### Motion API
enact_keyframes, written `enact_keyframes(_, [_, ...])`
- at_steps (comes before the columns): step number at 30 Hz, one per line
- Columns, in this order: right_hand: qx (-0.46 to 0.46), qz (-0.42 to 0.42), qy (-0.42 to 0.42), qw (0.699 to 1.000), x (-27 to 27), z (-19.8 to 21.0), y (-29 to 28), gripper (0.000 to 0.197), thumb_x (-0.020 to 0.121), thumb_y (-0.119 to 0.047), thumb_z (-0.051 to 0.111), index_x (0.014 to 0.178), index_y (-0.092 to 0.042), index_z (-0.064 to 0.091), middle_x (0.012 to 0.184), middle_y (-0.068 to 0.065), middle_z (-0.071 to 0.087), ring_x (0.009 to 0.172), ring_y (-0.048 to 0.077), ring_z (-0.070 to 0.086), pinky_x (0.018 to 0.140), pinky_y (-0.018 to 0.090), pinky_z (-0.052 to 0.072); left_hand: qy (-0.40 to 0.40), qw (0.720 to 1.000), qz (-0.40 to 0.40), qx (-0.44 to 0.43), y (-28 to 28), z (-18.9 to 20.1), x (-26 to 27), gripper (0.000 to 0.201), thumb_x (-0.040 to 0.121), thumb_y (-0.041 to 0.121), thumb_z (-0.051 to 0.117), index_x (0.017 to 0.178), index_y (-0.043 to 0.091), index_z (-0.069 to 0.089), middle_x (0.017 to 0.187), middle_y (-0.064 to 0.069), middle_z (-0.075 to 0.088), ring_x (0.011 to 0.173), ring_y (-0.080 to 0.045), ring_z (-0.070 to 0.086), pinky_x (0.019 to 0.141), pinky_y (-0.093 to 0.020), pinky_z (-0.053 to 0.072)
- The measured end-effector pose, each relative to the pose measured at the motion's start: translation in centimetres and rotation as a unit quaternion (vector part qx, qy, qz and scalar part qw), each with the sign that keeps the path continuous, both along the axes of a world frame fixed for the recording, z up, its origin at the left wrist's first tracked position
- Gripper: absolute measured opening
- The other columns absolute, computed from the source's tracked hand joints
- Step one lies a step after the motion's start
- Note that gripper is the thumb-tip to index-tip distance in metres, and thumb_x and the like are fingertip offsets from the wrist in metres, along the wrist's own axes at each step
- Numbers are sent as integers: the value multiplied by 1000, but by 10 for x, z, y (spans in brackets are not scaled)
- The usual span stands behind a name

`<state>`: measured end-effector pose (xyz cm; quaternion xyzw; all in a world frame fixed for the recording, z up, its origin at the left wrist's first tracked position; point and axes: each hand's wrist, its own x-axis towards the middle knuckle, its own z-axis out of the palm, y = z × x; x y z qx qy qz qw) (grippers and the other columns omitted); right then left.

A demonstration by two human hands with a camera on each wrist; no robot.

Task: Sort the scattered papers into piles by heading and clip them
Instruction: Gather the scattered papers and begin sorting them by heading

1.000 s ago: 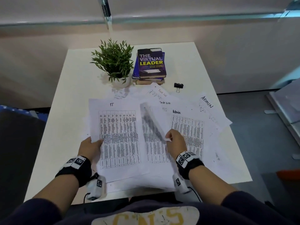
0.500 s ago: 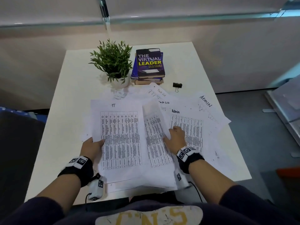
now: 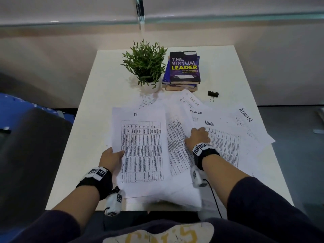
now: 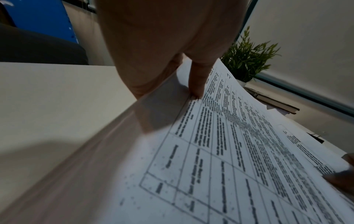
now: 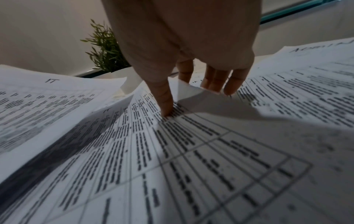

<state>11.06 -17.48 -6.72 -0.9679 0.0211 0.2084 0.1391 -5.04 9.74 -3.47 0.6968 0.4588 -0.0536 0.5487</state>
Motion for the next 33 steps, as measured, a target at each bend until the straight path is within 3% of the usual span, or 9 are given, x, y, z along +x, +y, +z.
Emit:
enact_keyframes(2, [10, 16, -36, 999, -3, -2, 1, 26, 87, -17, 61, 112, -10, 58, 125, 13, 43, 113, 31, 45, 94, 39, 39, 4, 1000, 2, -1, 4, -1, -3, 16, 94, 14, 62, 107, 8, 67, 100, -9, 71, 93, -28, 66, 83, -34, 50])
enact_keyframes(5, [86, 30, -95, 991, -7, -4, 0, 19, 81, 8, 52, 86, -11, 53, 102, 9, 49, 89, 28, 52, 68, 30, 41, 0, 1000, 15, -8, 9, 0, -4, 18, 93, 14, 63, 110, 8, 67, 103, -9, 72, 97, -29, 67, 92, -39, 50])
enact_keyframes(9, [223, -95, -55, 969, -7, 14, -19, 25, 92, 5, 48, 102, -16, 40, 80, 4, 53, 57, 17, 48, 44, 23, 37, -8, 999, 33, -7, 14, 6, -2, 25, 93, 15, 64, 117, 7, 66, 109, -10, 71, 101, -29, 66, 100, -45, 49])
enact_keyframes(13, [288, -159, -59, 942, -3, 35, -59, 46, 92, -2, 57, 130, -15, 34, 103, 8, 54, 81, 25, 59, 68, 33, 51, -31, 997, 70, -19, 21, 7, 0, 33, 92, 15, 65, 123, 6, 63, 116, -11, 70, 104, -30, 65, 102, -45, 47])
enact_keyframes(16, [253, -137, -62, 956, 1, 52, -91, 7, 97, -10, 52, 102, -7, 56, 83, 6, 57, 79, 25, 56, 65, 28, 45, -51, 995, 82, -33, 18, 9, 5, 28, 94, 10, 62, 122, 6, 64, 113, -9, 69, 102, -29, 65, 93, -35, 47])
enact_keyframes(20, [270, -132, -69, 951, 5, 77, -132, 16, 96, -18, 57, 100, -3, 62, 89, 11, 62, 84, 27, 58, 70, 29, 44, -74, 995, 69, -28, 10, 17, 18, 33, 94, 10, 62, 127, 3, 62, 118, -11, 68, 106, -30, 64, 98, -36, 47])
enact_keyframes(26, [438, -201, -25, 876, 4, 98, -153, 3, 89, -13, 68, 90, -13, 71, 98, 12, 71, 89, 28, 64, 87, 45, 51, -116, 993, 14, -28, -15, 42, 41, 24, 96, 8, 59, 120, 12, 61, 111, -5, 66, 94, -22, 64, 80, -26, 47])
enact_keyframes(31, [457, -182, 27, 870, -6, 89, -116, 55, 66, -49, 81, 97, -5, 69, 101, 16, 73, 93, 30, 68, 87, 46, 52, -138, 987, -61, -58, -54, 57, 58, 27, 95, 9, 60, 122, 9, 63, 107, -4, 69, 88, -14, 65, 73, -21, 48])
enact_keyframes(33, [436, -161, 48, 884, -12, 84, -98, 50, 73, -50, 76, 94, -6, 65, 91, 9, 71, 88, 30, 66, 79, 42, 54, -132, 986, -85, -64, -67, 60, 61, 20, 95, 9, 60, 114, 13, 64, 97, 1, 70, 85, -11, 66, 65, -18, 47])
